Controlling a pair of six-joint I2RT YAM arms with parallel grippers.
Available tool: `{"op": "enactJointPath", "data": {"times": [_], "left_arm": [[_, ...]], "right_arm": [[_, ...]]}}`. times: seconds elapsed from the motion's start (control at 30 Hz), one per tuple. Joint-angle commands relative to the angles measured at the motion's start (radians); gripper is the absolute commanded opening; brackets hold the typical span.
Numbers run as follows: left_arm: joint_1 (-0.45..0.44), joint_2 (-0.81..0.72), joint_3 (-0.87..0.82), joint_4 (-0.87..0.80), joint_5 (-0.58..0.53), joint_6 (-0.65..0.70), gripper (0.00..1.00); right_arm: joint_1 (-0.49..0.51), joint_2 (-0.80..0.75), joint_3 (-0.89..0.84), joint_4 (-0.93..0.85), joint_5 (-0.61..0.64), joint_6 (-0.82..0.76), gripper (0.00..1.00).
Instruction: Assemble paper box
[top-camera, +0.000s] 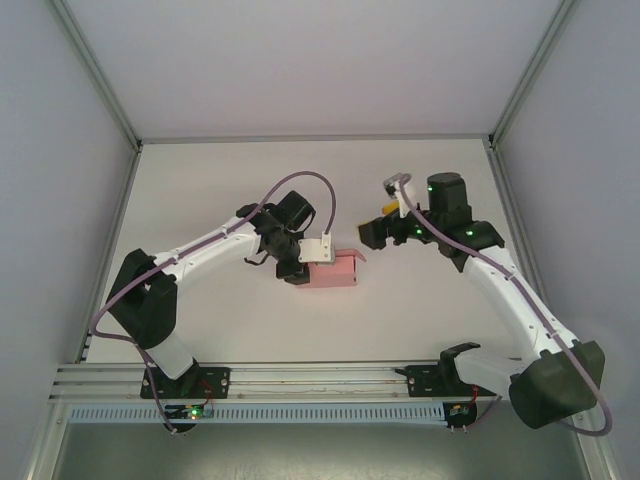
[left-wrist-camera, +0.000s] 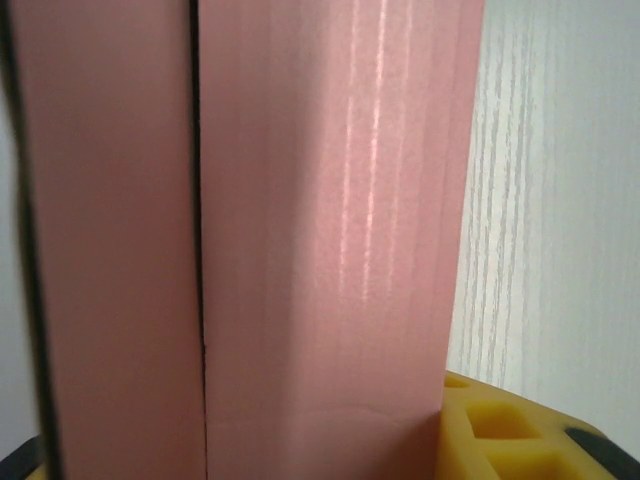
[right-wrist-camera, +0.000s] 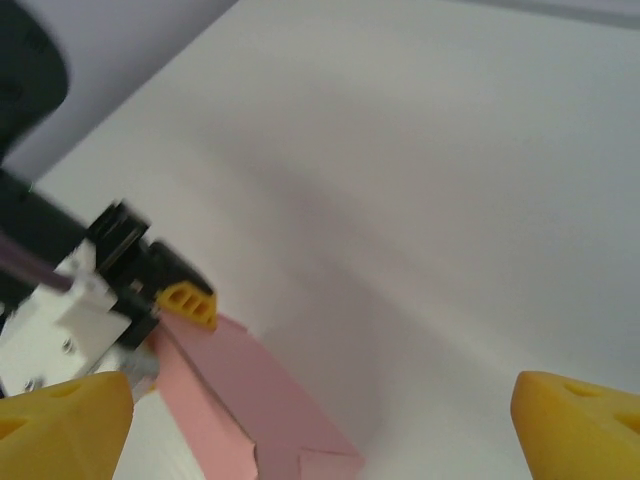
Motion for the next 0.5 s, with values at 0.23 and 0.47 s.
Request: {"op": "enactJointPath", "data": {"times": [0.23, 0.47], "left_arm": [[0.048, 0.079, 0.072, -0.081, 0.028, 0.043, 0.39], [0.055, 0.092, 0.075, -0.087, 0.029, 0.04, 0.39]], "right_arm": [[0.206, 0.125, 0.086, -0.252, 0.275, -0.237, 0.88], [0.231, 0.23, 0.126, -0.21, 0.379, -0.213, 0.76]]}}
